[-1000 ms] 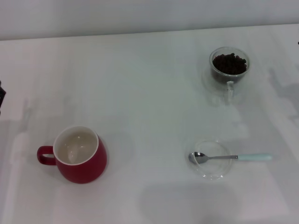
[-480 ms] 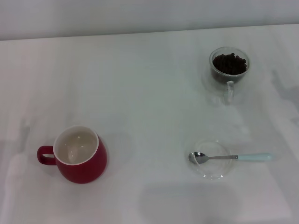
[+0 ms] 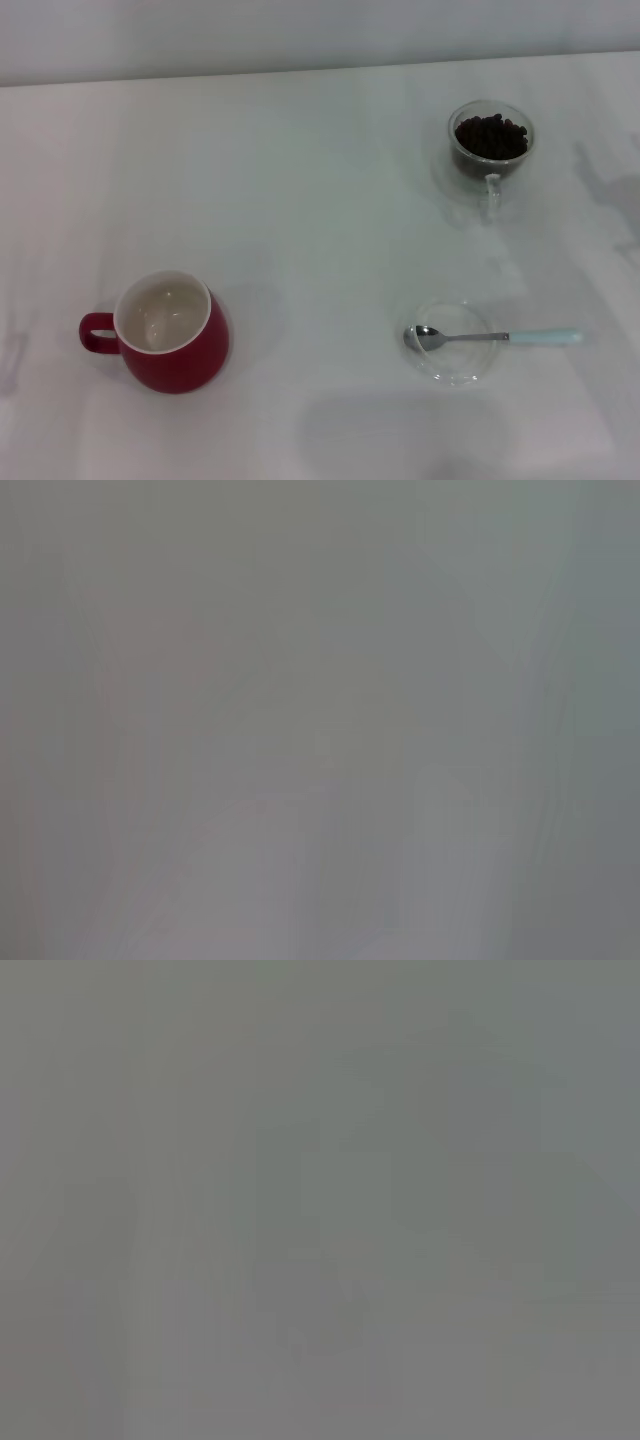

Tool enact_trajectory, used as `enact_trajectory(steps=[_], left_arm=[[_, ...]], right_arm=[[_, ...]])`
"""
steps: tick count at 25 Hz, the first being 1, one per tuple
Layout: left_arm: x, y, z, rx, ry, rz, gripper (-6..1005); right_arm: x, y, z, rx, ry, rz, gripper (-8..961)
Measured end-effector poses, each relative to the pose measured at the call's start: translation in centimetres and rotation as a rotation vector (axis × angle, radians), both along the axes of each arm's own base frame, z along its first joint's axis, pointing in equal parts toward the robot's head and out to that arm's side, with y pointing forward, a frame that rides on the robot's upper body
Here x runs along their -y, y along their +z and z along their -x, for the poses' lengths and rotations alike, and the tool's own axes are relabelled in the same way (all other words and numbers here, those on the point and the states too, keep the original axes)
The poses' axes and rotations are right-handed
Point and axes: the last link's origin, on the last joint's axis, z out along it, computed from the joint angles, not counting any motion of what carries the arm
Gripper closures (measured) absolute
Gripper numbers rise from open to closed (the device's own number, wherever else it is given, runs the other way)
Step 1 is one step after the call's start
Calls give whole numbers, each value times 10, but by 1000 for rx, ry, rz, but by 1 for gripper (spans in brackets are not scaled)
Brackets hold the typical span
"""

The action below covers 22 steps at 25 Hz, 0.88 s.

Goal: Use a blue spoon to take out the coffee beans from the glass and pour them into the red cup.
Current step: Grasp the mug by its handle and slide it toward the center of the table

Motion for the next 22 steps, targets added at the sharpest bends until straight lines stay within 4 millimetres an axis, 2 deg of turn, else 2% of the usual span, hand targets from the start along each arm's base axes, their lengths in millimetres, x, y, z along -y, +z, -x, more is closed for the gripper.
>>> enact_trajectory(steps=[5, 12, 16, 22], left_arm=[[20, -11, -4, -152, -32, 53, 200], [35, -17, -4, -175, -59, 114, 199], [37, -19, -5, -183, -72, 135, 199], [28, -26, -6, -230, -125, 213, 199]], right_arm=[[-4, 2, 3, 5, 15, -5, 96], [-8, 1, 5, 4, 19, -2, 96], [-9, 1, 6, 4, 22, -2, 96], [-9, 0, 7, 2, 22, 0, 95]])
